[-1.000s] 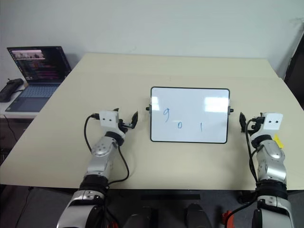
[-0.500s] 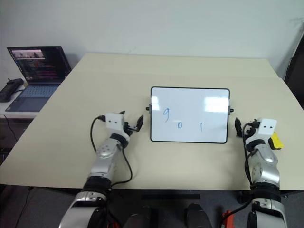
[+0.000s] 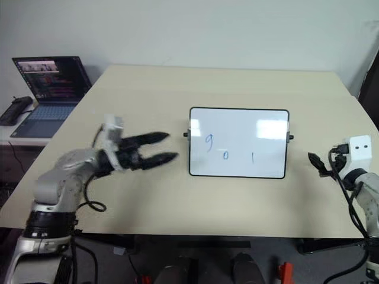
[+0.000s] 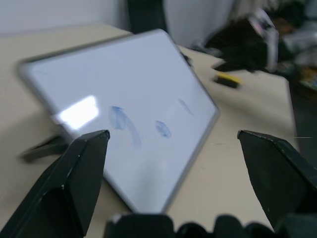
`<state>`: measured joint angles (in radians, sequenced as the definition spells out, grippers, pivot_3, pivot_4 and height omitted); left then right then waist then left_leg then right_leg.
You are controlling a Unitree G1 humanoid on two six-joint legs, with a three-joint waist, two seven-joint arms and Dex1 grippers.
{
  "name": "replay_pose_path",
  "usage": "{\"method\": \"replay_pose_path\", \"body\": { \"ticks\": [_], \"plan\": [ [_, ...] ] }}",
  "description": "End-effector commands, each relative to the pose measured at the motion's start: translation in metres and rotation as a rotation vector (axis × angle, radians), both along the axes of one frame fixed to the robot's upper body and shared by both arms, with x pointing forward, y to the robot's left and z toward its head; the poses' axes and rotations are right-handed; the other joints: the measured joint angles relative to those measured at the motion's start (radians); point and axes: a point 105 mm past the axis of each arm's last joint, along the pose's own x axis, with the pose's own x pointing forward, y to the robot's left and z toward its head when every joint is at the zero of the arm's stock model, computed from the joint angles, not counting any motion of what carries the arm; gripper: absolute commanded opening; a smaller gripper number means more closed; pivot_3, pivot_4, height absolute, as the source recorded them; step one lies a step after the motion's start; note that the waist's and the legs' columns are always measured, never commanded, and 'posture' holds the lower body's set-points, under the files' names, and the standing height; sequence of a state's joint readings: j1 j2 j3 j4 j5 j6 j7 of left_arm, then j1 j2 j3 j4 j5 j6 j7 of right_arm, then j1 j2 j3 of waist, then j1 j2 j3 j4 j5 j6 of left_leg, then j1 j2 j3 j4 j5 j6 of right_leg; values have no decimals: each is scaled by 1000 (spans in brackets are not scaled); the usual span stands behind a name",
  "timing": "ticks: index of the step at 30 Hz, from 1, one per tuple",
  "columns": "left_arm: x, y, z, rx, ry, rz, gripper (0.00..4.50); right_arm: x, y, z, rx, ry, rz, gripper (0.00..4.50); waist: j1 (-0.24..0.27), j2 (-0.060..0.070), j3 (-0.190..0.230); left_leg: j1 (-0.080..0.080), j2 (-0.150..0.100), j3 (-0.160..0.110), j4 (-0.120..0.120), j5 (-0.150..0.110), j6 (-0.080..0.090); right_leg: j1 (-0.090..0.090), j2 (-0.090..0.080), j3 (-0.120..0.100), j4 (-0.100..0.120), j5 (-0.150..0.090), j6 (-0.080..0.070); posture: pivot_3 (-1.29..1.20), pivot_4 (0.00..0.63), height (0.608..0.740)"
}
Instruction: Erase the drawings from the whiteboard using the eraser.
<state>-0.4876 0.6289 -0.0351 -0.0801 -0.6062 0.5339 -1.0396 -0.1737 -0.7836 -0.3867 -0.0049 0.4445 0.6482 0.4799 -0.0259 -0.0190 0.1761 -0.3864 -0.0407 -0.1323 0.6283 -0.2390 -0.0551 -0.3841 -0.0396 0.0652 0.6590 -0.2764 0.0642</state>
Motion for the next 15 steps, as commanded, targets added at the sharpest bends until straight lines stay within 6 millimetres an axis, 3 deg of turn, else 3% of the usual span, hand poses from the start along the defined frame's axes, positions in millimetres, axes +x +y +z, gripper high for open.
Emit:
{"method": "replay_pose_path", "body": {
  "ticks": [1, 9, 15],
  "plan": [
    [-12, -50, 2, 13, -57, -159, 4500, -10, -27, 20, -30, -15, -60, 4464, 1, -1, 1, 0, 0, 0, 0, 0, 0, 0, 0, 0, 0, 0, 0, 0, 150, 740],
    [-16, -128, -19, 10, -74, -325, 4500, -17, -68, 17, 4, 68, -115, 4464, -8, -2, 2, 1, -3, 4, 0, 0, 0, 0, 2, 2, -1, 0, 0, 0, 150, 740],
    [-20, -157, -25, 19, -99, -362, 4500, -8, -85, 0, 19, 135, -107, 4464, -15, -2, 3, 3, -3, 8, 0, 0, 0, 0, 3, 5, -1, 0, 0, 0, 150, 740]
  ]
}}
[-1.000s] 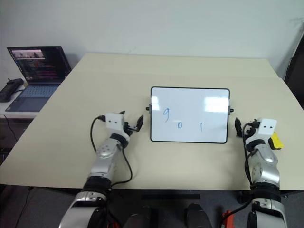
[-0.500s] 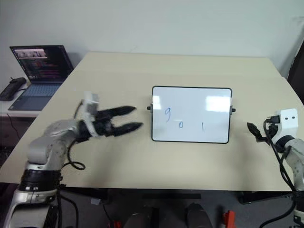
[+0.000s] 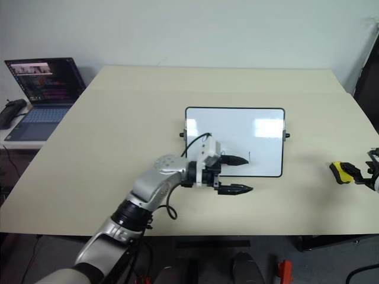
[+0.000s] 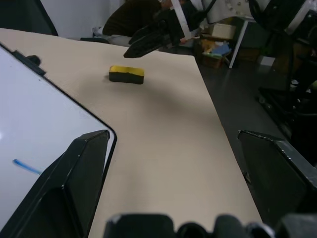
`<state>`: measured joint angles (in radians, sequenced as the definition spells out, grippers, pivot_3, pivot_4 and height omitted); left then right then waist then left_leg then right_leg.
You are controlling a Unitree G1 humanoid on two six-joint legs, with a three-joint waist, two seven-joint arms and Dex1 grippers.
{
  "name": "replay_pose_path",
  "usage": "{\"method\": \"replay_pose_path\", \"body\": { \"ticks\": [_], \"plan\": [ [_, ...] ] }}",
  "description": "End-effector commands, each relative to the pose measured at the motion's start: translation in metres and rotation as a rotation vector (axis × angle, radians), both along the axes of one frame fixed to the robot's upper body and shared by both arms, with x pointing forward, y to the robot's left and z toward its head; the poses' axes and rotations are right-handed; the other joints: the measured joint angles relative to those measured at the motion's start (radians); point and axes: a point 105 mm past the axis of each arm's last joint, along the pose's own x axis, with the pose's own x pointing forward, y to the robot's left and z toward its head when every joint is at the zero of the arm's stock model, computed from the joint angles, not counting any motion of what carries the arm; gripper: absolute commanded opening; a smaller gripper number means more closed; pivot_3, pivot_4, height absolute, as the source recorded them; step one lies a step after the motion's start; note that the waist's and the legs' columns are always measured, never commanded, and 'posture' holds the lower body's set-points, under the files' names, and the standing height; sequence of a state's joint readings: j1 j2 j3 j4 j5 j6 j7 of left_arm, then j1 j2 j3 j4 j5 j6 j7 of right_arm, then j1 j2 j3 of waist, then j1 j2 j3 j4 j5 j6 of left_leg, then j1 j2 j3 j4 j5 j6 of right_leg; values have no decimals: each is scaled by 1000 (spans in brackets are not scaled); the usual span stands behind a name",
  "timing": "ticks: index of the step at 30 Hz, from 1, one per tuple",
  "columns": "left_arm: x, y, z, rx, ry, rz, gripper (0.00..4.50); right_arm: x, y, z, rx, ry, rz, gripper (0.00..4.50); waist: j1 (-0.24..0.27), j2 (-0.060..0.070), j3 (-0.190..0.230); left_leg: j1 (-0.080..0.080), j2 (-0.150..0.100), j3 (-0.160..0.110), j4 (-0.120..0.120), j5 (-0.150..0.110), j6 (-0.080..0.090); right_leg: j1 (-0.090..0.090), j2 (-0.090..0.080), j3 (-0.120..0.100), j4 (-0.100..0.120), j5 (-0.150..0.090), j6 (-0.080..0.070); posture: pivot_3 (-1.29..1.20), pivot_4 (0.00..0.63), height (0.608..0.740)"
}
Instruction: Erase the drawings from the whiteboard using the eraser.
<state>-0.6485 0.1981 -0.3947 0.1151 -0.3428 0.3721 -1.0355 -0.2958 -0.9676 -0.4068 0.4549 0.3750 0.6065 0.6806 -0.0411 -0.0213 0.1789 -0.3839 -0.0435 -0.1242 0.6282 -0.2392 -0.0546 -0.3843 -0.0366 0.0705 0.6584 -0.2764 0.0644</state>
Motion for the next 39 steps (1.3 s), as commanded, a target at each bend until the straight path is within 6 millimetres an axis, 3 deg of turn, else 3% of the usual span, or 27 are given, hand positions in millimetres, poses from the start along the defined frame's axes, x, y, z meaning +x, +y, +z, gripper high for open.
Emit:
{"method": "replay_pose_path", "body": {
  "ticks": [1, 7, 13, 16, 24, 32, 35, 39],
  "plan": [
    [-2, -9, 11, -16, -62, -22, 4500, 6, -8, 5, -17, -15, 18, 4464, -1, 0, 0, 0, 0, 0, 0, 0, 0, 0, 0, 0, 0, 0, 0, 0, 150, 740],
    [-1, 1, 7, 8, -68, 4, 4500, 14, -6, -14, 8, 35, 49, 4464, -2, 2, 0, 0, 0, 0, 0, 0, 0, 0, 0, 0, 1, 0, 0, 0, 150, 740],
    [-3, 5, 2, 22, -63, 14, 4500, 16, -2, -20, 28, 46, 69, 4464, -1, 2, 1, 0, 0, 0, 0, 0, 0, 0, -1, 1, 1, 0, 1, 0, 150, 740],
    [-4, 5, 2, 23, -62, 17, 4500, 17, -2, -22, 32, 46, 69, 3855, -1, 2, 1, 0, 0, 0, 1, 0, 0, 0, -1, 1, 1, 0, 1, 0, 150, 740],
    [-3, 7, 2, 26, -65, 27, 4500, 17, -2, -32, 62, 59, 52, 1075, -1, 2, 1, 0, 0, 0, 1, 0, 0, 0, -1, 1, 1, 0, 1, 0, 150, 740],
    [1, 11, 3, 27, -68, 51, 4500, 15, -1, -36, 67, 61, 56, 956, -1, 2, 1, 0, 0, 0, 1, 0, 0, 1, -1, 1, 1, 0, 1, 0, 150, 740],
    [10, 24, 13, 8, -79, 96, 4500, 19, 2, -9, 22, -11, 89, 956, -1, 2, 1, 0, 0, 0, 1, 0, 0, 1, -1, 1, 1, 0, 1, 0, 150, 740],
    [23, 54, 32, -21, -106, 191, 4500, 17, 22, 37, -99, -111, 199, 956, -8, 4, 2, 0, 1, -1, 1, 0, 0, 0, -1, 1, 3, 0, 1, 0, 150, 740]
  ]
}}
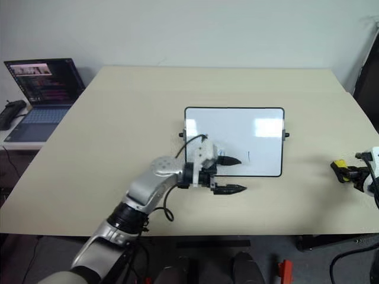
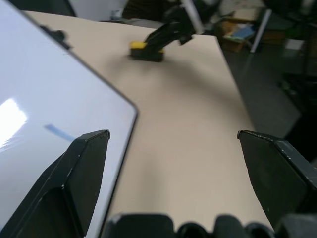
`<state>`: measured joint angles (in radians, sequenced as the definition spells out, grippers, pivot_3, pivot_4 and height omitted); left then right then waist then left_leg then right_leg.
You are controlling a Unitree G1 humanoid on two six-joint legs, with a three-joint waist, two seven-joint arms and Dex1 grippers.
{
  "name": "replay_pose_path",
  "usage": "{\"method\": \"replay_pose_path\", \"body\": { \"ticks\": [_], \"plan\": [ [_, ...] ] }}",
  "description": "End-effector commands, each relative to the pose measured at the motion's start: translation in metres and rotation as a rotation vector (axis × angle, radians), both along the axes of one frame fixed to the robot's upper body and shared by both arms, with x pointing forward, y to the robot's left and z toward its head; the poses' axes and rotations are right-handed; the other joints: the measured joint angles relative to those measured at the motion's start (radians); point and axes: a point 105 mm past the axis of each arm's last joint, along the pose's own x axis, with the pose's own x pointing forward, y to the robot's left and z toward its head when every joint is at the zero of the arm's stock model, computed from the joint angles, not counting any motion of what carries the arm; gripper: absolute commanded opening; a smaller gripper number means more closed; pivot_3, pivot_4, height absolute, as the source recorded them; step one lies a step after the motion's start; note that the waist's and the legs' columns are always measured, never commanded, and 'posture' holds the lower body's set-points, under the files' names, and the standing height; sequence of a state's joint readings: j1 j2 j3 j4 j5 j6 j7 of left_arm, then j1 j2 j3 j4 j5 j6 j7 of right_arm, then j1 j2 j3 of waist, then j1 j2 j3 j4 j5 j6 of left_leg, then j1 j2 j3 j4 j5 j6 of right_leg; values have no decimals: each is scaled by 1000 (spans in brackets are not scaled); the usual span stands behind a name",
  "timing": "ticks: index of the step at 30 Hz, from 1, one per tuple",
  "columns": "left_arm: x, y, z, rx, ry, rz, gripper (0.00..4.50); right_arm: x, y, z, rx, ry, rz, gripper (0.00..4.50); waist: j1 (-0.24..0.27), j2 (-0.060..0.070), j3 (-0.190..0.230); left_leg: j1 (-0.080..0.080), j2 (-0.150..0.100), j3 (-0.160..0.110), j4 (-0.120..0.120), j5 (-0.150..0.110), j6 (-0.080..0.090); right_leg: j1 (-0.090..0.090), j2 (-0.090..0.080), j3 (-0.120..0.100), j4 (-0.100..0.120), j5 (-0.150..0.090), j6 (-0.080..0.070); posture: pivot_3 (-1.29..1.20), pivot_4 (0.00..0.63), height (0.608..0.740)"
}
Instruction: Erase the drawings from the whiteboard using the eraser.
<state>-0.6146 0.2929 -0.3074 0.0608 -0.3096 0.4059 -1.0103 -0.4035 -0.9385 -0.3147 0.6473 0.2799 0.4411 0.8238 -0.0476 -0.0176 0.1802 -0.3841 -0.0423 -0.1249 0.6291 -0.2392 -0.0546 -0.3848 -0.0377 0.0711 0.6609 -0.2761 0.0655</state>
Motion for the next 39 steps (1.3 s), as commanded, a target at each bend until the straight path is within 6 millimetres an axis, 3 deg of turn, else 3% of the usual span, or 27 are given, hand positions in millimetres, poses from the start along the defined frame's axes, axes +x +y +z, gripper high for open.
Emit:
{"method": "replay_pose_path", "body": {
  "ticks": [1, 5, 9, 12, 17, 21, 28, 34, 39],
  "plan": [
    [4, 27, 34, -58, -89, 49, 4500, 3, 24, 71, -91, -184, 108, 956, -3, 1, 0, 0, 0, 0, 0, 0, 0, 0, 0, 0, 0, 0, 0, 0, 150, 740],
    [7, 74, 43, -29, -130, 160, 4500, 1, 82, 123, -137, -331, 292, 956, -13, 2, 1, 0, 2, 0, 0, 0, 0, 0, 0, 0, 1, 0, 0, 0, 150, 740],
    [11, 112, 55, -67, -164, 295, 4500, 4, 143, 147, -178, -415, 489, 956, -8, 1, 2, 0, 3, -2, 0, 0, 0, 0, 0, -1, 1, 0, 0, 0, 150, 740],
    [13, 135, 50, -29, -176, 385, 4500, 8, 190, 162, -161, -490, 635, 956, -4, -1, 3, 0, 3, -3, 1, 0, 0, 0, -1, -2, 0, 0, 0, 0, 150, 740],
    [14, 162, 30, 58, -184, 507, 4500, 10, 271, 163, -141, -574, 885, 956, -1, -1, 3, -3, 3, -5, 0, 0, 0, -3, -2, -3, 0, 0, -1, 0, 150, 740],
    [18, 173, 21, 54, -184, 588, 4500, 24, 317, 155, -91, -622, 928, 956, 6, -2, 3, -9, 3, -9, 0, 0, 0, -7, -2, -6, 0, 0, -1, 0, 150, 740],
    [13, 175, 9, 58, -172, 618, 4500, 59, 360, 122, -204, -636, 887, 956, 15, -2, 3, -17, 2, -8, 0, 0, -1, -20, -3, -4, 4, 1, -2, 0, 150, 740],
    [11, 170, 10, 52, -169, 612, 4500, 75, 362, 99, -341, -632, 897, 956, 14, -2, 3, -17, 2, -7, 0, 0, -1, -20, -3, -3, 4, 1, -2, 0, 150, 740],
    [8, 165, 15, 44, -170, 589, 4500, 82, 352, 99, -405, -619, 907, 956, 11, -2, 3, -17, 3, -7, 0, 0, -1, -21, -2, -4, 5, 1, -2, 0, 150, 740]
  ]
}}
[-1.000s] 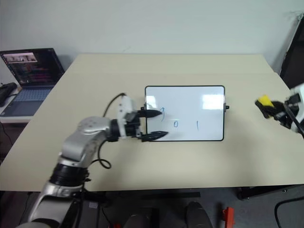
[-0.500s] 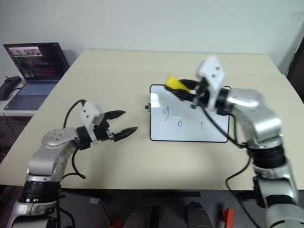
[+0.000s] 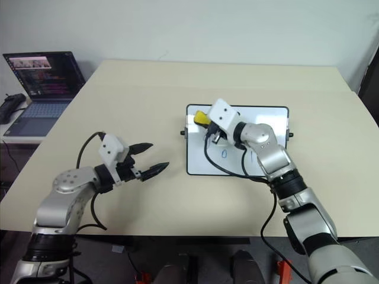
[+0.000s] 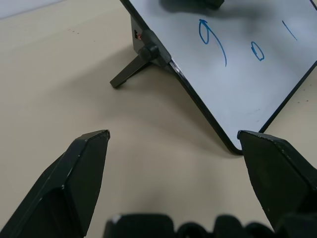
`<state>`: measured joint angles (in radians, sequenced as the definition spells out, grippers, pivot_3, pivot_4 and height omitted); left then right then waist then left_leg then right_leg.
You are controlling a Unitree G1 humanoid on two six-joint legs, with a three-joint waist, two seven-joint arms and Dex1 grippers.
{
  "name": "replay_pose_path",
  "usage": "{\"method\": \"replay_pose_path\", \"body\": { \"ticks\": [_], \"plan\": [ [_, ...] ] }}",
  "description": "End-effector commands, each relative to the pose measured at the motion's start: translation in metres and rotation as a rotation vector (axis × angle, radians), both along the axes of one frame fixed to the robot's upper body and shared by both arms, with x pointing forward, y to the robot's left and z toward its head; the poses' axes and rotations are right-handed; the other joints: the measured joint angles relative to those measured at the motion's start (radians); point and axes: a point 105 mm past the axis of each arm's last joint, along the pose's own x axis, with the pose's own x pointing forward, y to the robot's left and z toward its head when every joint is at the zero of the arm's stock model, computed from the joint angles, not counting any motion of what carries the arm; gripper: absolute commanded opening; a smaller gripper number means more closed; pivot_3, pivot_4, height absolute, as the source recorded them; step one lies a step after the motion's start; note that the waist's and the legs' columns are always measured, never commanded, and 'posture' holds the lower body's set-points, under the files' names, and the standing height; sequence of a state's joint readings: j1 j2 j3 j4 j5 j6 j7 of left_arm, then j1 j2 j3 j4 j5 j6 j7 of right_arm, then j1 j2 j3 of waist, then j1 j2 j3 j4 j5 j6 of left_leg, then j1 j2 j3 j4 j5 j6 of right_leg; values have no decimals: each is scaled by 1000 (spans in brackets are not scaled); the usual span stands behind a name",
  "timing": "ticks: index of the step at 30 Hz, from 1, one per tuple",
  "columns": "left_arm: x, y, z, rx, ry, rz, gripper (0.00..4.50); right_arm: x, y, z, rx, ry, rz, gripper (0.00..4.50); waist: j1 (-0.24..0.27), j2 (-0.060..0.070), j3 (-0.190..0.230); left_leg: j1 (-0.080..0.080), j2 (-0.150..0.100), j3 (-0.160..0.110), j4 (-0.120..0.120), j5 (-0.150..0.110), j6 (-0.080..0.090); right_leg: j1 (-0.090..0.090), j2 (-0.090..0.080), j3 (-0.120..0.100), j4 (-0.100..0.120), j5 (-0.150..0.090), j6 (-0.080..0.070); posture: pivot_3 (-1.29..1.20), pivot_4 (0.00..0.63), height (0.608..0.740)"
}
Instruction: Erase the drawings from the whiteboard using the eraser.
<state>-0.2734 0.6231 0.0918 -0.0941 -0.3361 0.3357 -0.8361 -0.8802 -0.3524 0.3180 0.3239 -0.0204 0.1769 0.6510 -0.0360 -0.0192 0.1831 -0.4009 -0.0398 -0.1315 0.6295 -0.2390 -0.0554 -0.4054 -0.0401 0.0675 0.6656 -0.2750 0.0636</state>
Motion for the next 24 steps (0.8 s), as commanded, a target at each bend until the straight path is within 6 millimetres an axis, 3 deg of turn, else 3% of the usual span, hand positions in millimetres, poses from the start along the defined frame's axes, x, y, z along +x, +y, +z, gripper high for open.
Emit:
{"method": "replay_pose_path", "body": {
  "ticks": [1, 7, 11, 17, 19, 21, 24],
  "plan": [
    [-6, -9, 15, -12, -52, -39, 4500, 2, -2, 20, -47, -92, 23, 956, -2, 0, 0, 0, 0, 0, 0, 0, 0, 0, 0, 0, 0, 0, 0, 0, 150, 740],
    [-10, -13, 8, 0, -27, -53, 4500, 8, -7, 8, -90, -67, 10, 956, -8, 0, 0, 1, 0, 0, 0, 0, 0, 0, 0, 0, 1, 0, 0, 0, 150, 740],
    [-11, -15, 7, -6, -20, -57, 4500, 8, -5, -18, -133, 33, 10, 956, -9, 0, 0, 1, 0, 0, 1, 0, 0, 1, 0, 0, 2, 0, 0, 0, 150, 740],
    [-11, -13, 6, -9, -18, -54, 4500, -6, -3, -73, -263, 161, 47, 956, -17, -3, -3, 7, 0, 0, 2, 1, -1, 3, 1, 1, 10, 0, -1, 0, 150, 740],
    [-11, -13, 6, -8, -16, -55, 4500, -11, -3, -90, -306, 179, 52, 956, -19, -3, -3, 13, 0, 2, 2, 2, -2, 8, 1, 2, 12, 1, -2, 0, 150, 740],
    [-11, -13, 5, -8, -16, -58, 4500, -16, -1, -103, -320, 203, 60, 956, -19, -4, -3, 28, -1, 2, 1, 3, -2, 24, 3, -1, 10, -2, -5, 0, 150, 740],
    [-10, -14, 6, -7, -17, -61, 4500, -21, 0, -113, -320, 224, 58, 956, -20, -4, -3, 43, 1, 1, 0, 3, -2, 39, 4, -1, 9, -10, -9, 0, 150, 740]
  ]
}}
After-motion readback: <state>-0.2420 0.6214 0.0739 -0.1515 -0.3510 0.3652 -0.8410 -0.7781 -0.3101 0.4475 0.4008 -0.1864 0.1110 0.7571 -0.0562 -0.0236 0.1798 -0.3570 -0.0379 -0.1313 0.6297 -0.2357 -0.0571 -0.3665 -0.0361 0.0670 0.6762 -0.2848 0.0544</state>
